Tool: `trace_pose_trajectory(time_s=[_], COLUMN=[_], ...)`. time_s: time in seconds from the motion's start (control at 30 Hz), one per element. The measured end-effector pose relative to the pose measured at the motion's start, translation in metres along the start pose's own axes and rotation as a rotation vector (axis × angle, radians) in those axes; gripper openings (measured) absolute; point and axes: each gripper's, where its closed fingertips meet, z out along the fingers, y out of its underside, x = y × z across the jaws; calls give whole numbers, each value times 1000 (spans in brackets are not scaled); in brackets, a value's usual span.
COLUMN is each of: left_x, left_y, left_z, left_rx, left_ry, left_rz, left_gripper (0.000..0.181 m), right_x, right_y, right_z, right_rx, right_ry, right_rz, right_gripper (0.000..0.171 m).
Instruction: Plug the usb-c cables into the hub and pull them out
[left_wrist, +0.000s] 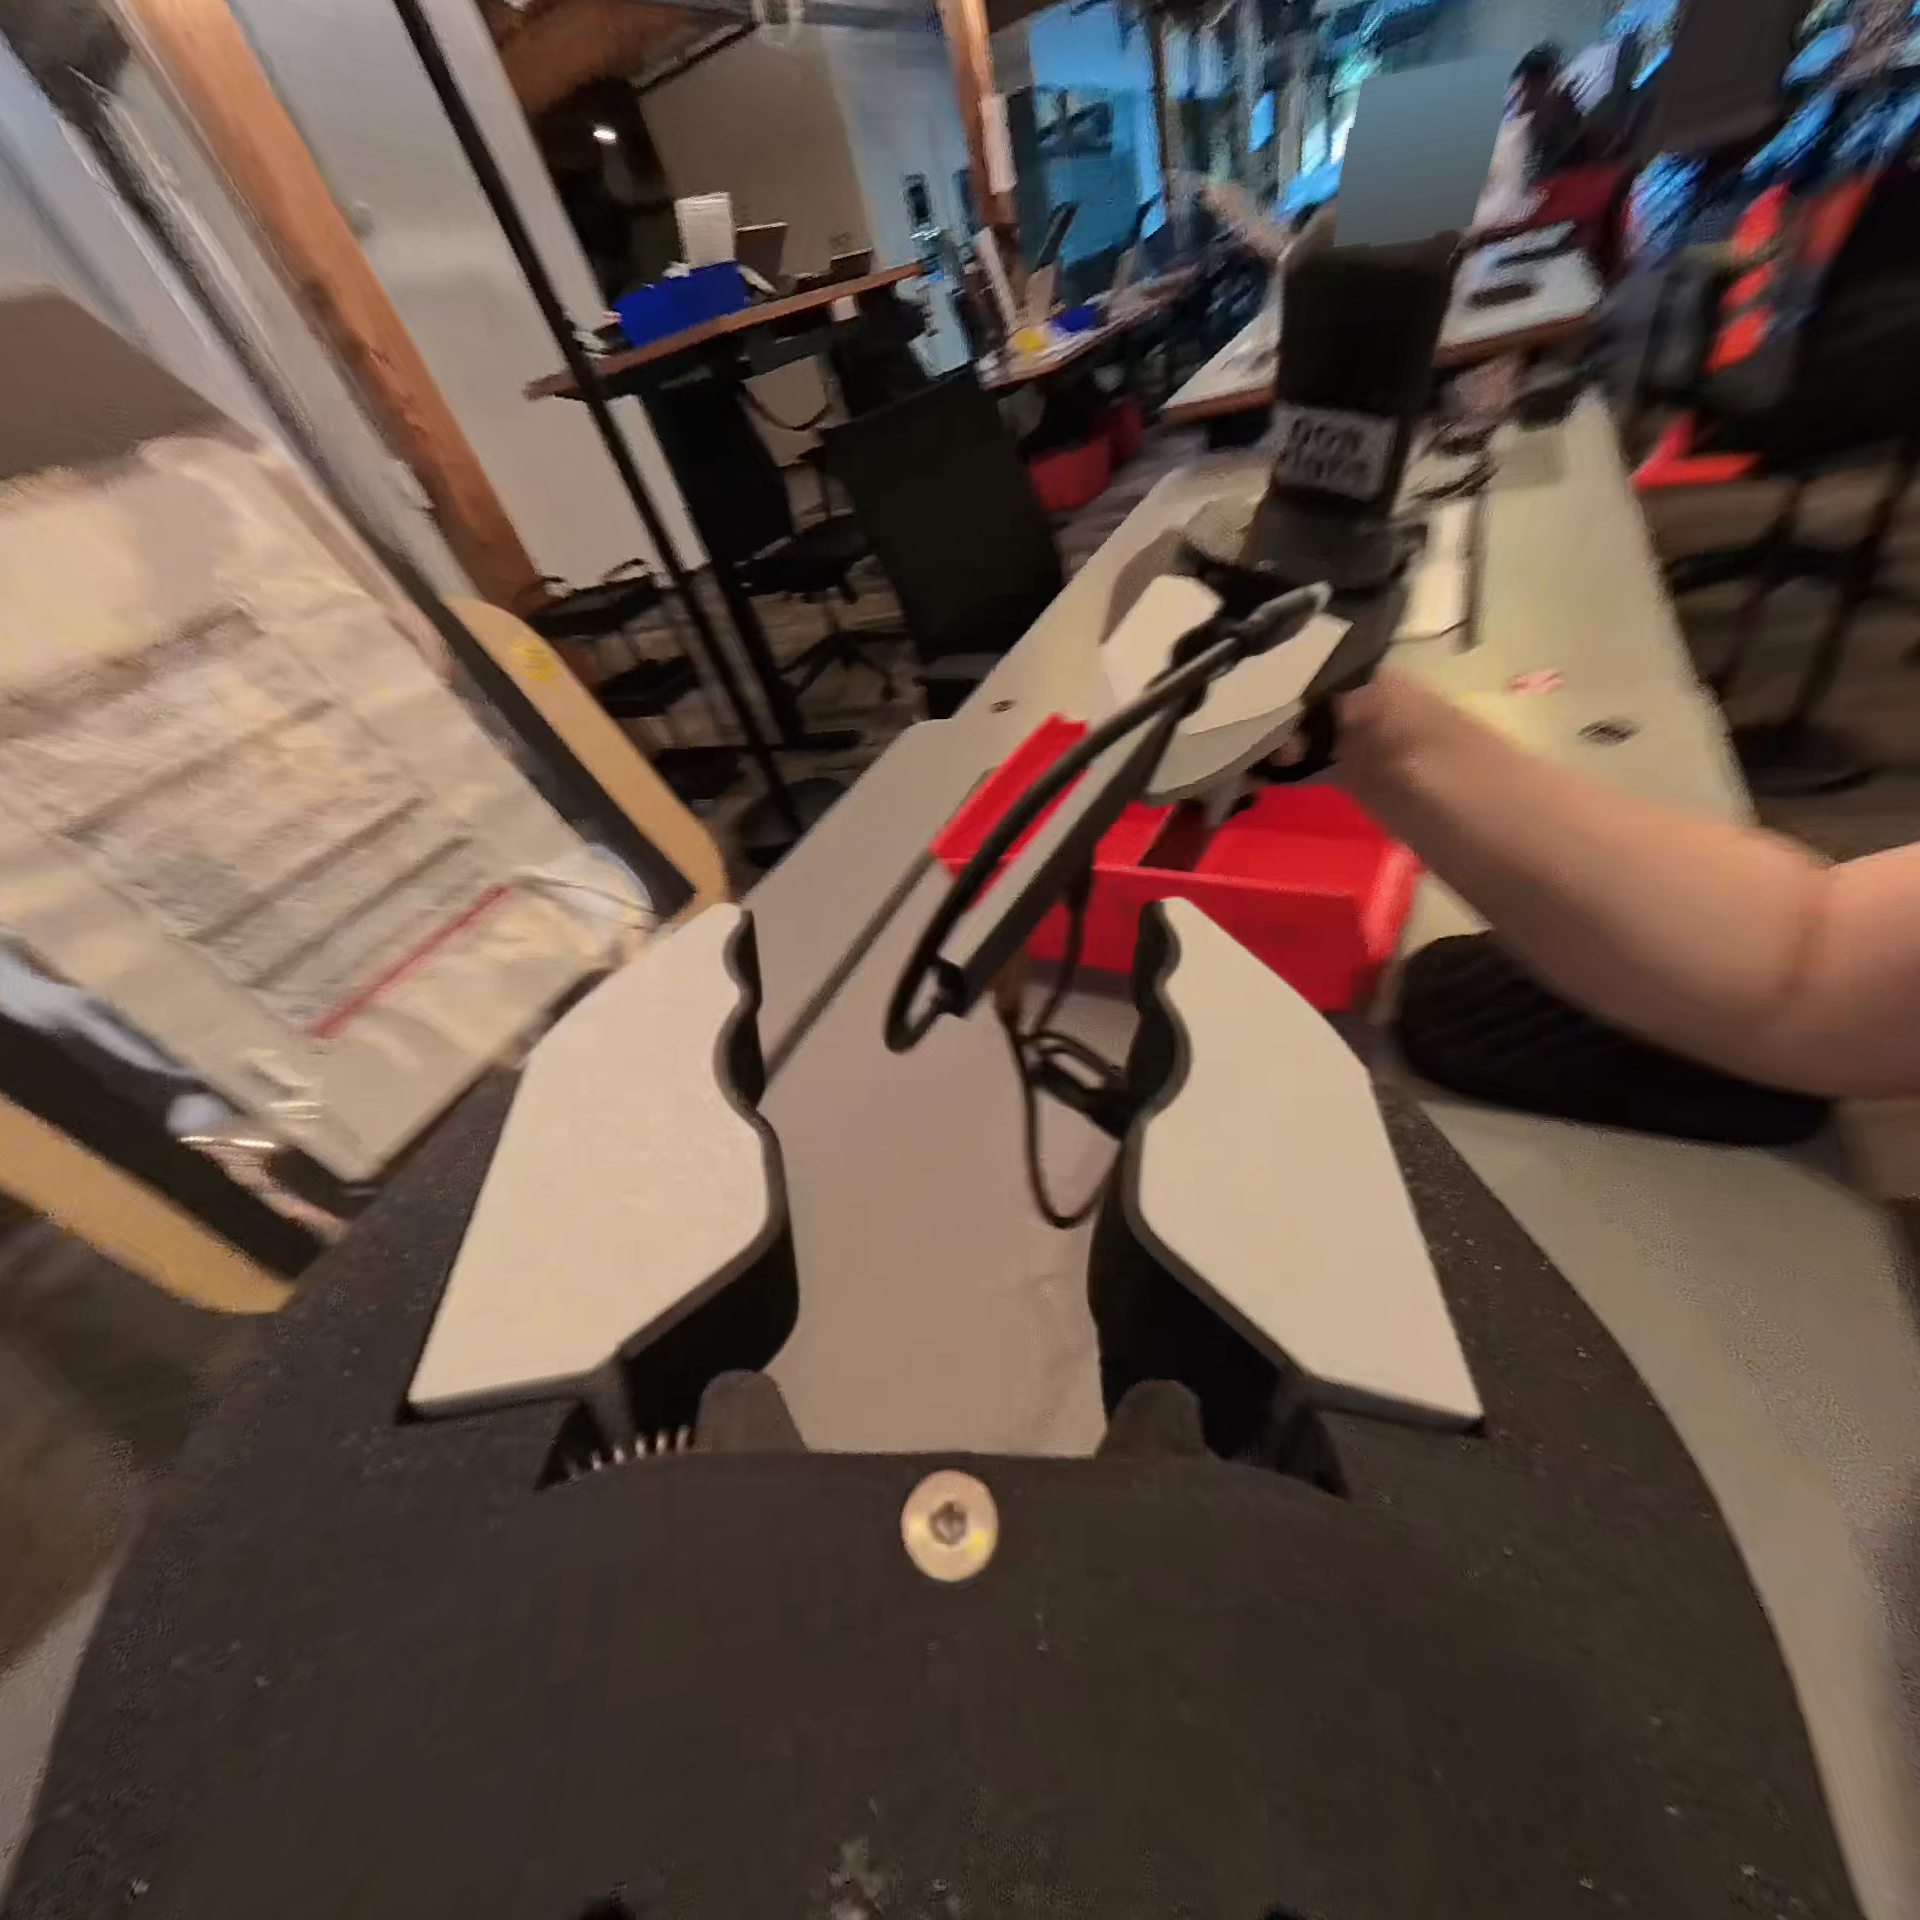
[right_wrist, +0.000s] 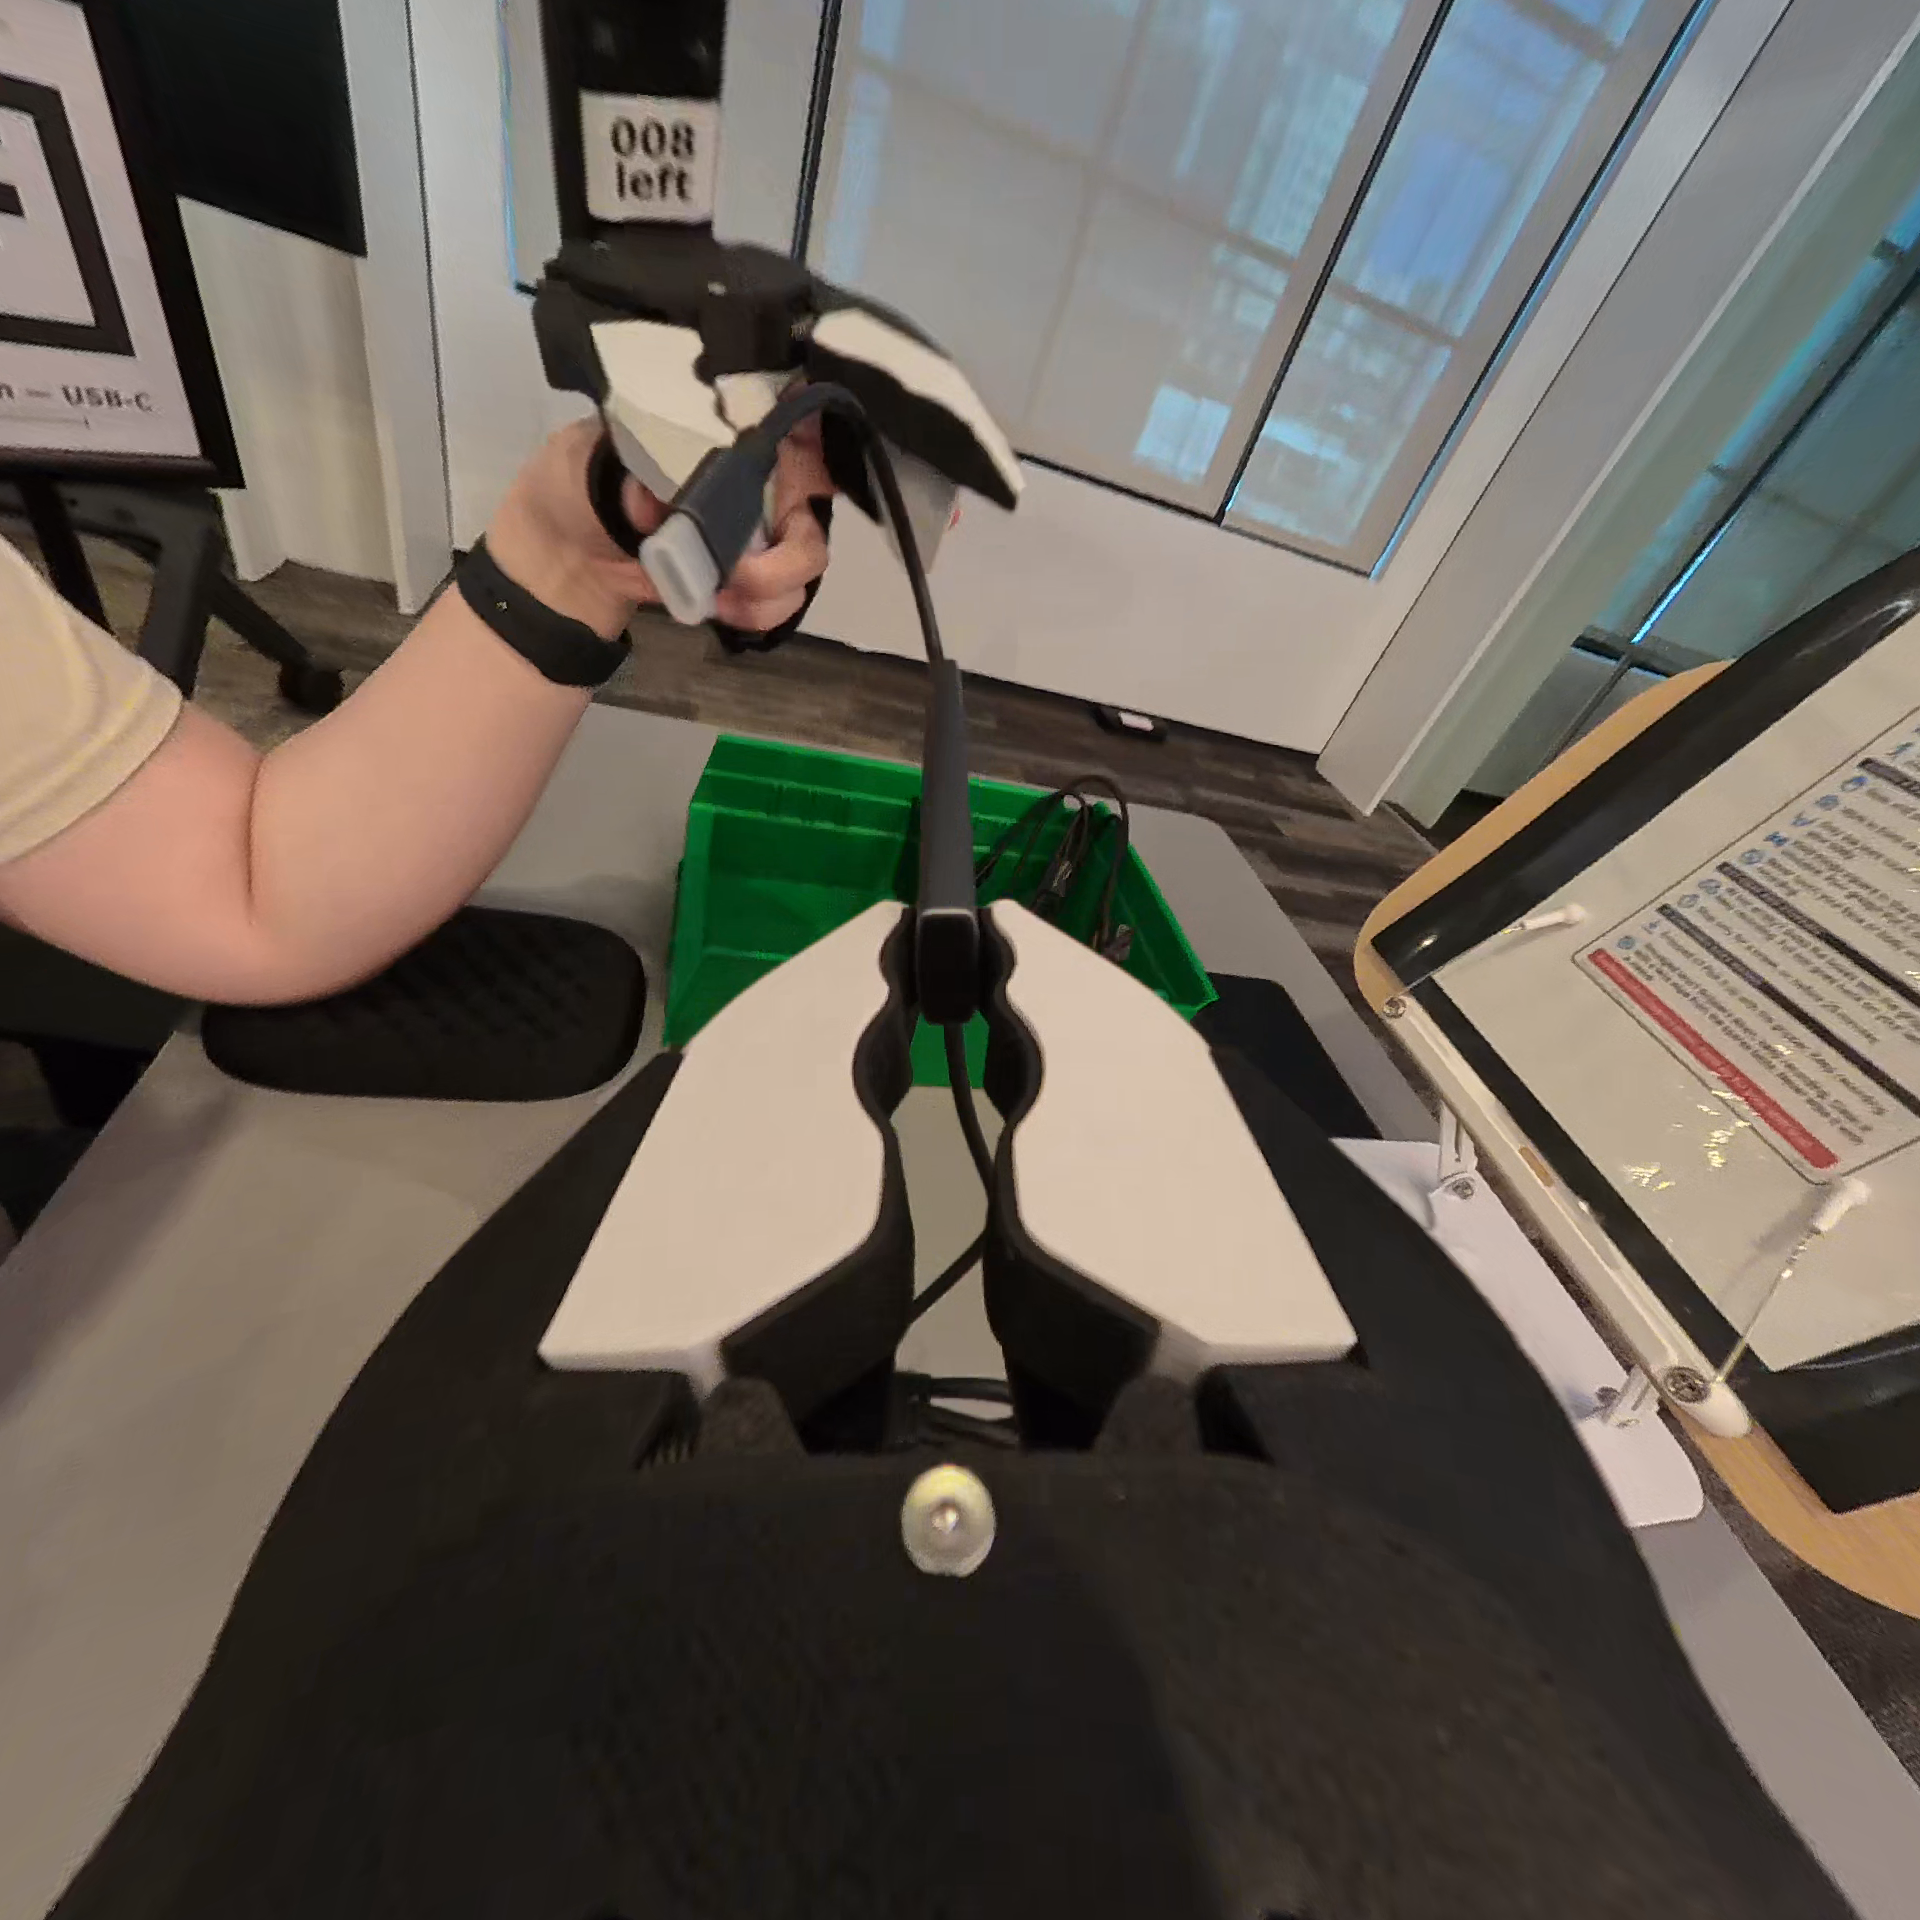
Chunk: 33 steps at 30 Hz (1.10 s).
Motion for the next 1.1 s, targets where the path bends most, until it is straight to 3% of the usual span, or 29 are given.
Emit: trace_pose_trajectory(time_s=[0.03, 0.1, 0.27, 0.37, 0.53, 0.77, 0.87, 1.0, 1.1], left_x=[-3, -1, 30, 44, 49, 44, 31, 22, 19], left_y=[2, 11, 62, 80, 99, 93, 85, 69, 64], left_z=[4, 17, 63, 78, 91, 94, 89, 81, 79], left_rx=[-20, -86, -330, -370, -427, -386, -334, -220, -179], left_ry=[-64, -124, 69, 183, 228, 244, 228, 285, 333], left_rz=[76, 215, 273, 264, 270, 217, 115, -85, -209], left_gripper=[65, 52, 40, 20, 13, 10, 10, 10, 10], right_x=[-2, -8, -18, -17, -15, -7, 9, 10, 7], right_y=[3, 10, 31, 46, 57, 46, 26, 21, 35], right_z=[1, 2, 5, 5, 1, 1, -6, -3, 17], right_rx=[-18, -67, -215, -313, -377, -307, -186, -64, -77], right_ry=[-16, -49, -79, -66, -62, -6, 94, 31, -30], right_rz=[-2, -18, -77, -107, -126, -132, -116, 16, 94], right_gripper=[10, 11, 11, 11, 10, 12, 28, 27, 26])
